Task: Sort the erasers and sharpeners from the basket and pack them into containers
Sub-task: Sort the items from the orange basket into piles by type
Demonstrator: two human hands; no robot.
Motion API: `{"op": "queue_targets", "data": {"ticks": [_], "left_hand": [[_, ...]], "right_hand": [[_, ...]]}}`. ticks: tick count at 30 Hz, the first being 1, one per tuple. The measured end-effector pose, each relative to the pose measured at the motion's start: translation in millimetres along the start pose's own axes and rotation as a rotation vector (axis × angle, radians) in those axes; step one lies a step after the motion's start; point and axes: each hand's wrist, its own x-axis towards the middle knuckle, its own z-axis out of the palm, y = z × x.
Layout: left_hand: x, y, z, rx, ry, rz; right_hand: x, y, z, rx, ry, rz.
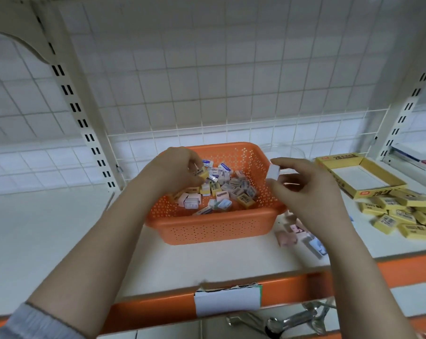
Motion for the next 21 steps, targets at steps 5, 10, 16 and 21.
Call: {"op": "queue_targets", "data": {"ticks": [5,10,16,21], "left_hand": [[-16.5,25.7,7.6,-0.289,0.181,0.109],[-29.0,64.5,28.2,-0.41,0.271,0.216],[-46.7,112.4,48.1,-0.465,0.31,0.111],[-65.8,153.5,74.1,-0.562,0.426,-0.042]], "right_hand": [[-7.6,9.9,-18.1,-0.009,0.14,0.01],[-17.7,35.0,-54.3,-0.062,0.163,0.069],[-22.1,69.4,-91.0,-0.272,0.03,0.141],[-4.7,94.4,-114.6,-0.42,-0.122,0.009]]}}
